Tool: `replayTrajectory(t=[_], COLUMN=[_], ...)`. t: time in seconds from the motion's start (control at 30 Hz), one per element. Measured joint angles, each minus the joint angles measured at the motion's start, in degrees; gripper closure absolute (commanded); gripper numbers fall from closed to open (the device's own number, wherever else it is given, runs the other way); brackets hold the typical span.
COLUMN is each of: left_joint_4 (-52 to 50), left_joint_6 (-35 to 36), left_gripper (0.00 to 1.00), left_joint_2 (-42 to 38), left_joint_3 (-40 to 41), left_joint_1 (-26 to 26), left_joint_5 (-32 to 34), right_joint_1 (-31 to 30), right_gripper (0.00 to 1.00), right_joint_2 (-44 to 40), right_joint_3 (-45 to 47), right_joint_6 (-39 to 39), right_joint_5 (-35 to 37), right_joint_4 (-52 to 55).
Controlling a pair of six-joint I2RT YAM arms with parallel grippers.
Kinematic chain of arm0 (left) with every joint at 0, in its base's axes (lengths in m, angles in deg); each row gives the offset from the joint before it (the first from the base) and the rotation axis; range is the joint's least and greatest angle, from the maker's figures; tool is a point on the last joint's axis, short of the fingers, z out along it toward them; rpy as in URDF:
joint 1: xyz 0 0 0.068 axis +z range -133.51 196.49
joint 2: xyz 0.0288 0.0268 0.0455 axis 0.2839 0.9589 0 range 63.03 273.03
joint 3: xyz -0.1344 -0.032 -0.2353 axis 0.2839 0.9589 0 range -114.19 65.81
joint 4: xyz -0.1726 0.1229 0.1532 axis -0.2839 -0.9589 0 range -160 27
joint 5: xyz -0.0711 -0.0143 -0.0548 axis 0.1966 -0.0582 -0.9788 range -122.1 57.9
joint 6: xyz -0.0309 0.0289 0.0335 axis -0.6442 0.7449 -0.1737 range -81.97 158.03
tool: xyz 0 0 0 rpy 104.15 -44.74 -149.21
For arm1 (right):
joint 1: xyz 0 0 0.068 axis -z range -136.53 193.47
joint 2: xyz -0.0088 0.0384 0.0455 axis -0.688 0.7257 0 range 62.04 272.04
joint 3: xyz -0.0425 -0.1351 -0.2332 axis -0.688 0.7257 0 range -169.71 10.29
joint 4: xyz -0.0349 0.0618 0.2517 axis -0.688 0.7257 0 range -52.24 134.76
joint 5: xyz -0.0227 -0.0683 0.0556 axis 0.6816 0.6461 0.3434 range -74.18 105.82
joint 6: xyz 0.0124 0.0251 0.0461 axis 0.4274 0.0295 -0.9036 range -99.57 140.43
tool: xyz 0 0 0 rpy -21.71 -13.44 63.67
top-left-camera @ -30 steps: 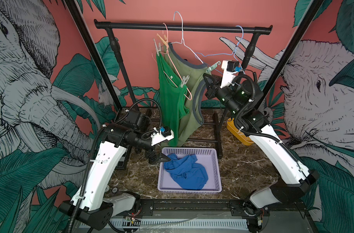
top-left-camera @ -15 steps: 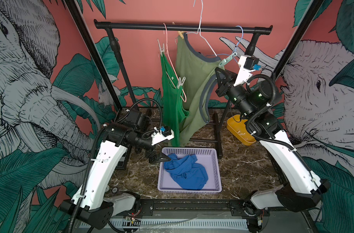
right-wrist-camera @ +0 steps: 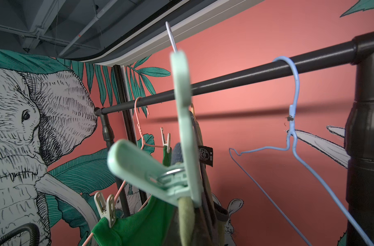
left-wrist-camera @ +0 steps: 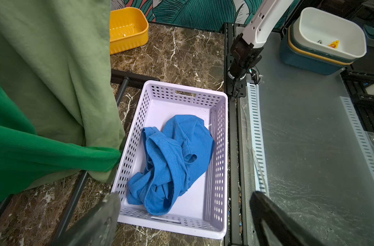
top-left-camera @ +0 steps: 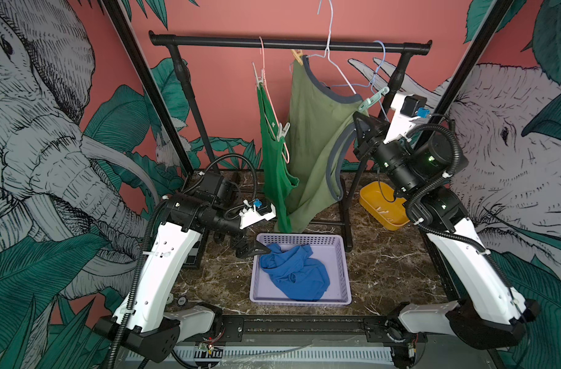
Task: Remove the clothespins securing tank tops to the hanger
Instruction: Pick up the hanger from the clothesline.
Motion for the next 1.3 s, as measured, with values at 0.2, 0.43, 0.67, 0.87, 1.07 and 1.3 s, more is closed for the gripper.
replayTrajectory(t=[0.2, 0.43, 0.67, 0.87, 1.07, 1.3], left_joint_4=[-0.9, -5.6, -9.0, -10.8, -11.4, -11.8], left_joint_6=[0.2, 3.3, 5.2, 6.2, 6.5, 6.5], left_gripper=[0.03, 0.01, 0.01, 0.01, 0.01, 0.01], left_joint_2=[0.4, 0.4, -1.3, -2.2, -2.0, -2.2], left_joint_3=[-1.4, -10.5, -17.7, -18.5, -21.5, -21.6], left_joint_1=[0.0, 0.0, 0.0, 0.0, 0.0, 0.0], left_joint_5=[0.7, 4.4, 6.5, 6.5, 6.2, 5.6], right_joint_1=[0.0, 0.0, 0.0, 0.0, 0.0, 0.0], right_gripper=[1.0, 1.0, 1.0, 1.0, 1.0, 1.0], right_joint_2=[-2.5, -5.8, -9.6, -11.8, -14.0, -15.7], right_joint_3=[2.1, 2.6, 2.1, 0.1, -2.3, -7.4], right_joint_6=[0.5, 1.3, 1.9, 2.0, 2.2, 2.3], right_joint_5=[-1.0, -2.3, -3.8, -5.6, -6.8, -7.7], right_joint_4=[1.6, 3.8, 6.6, 10.9, 13.7, 15.9])
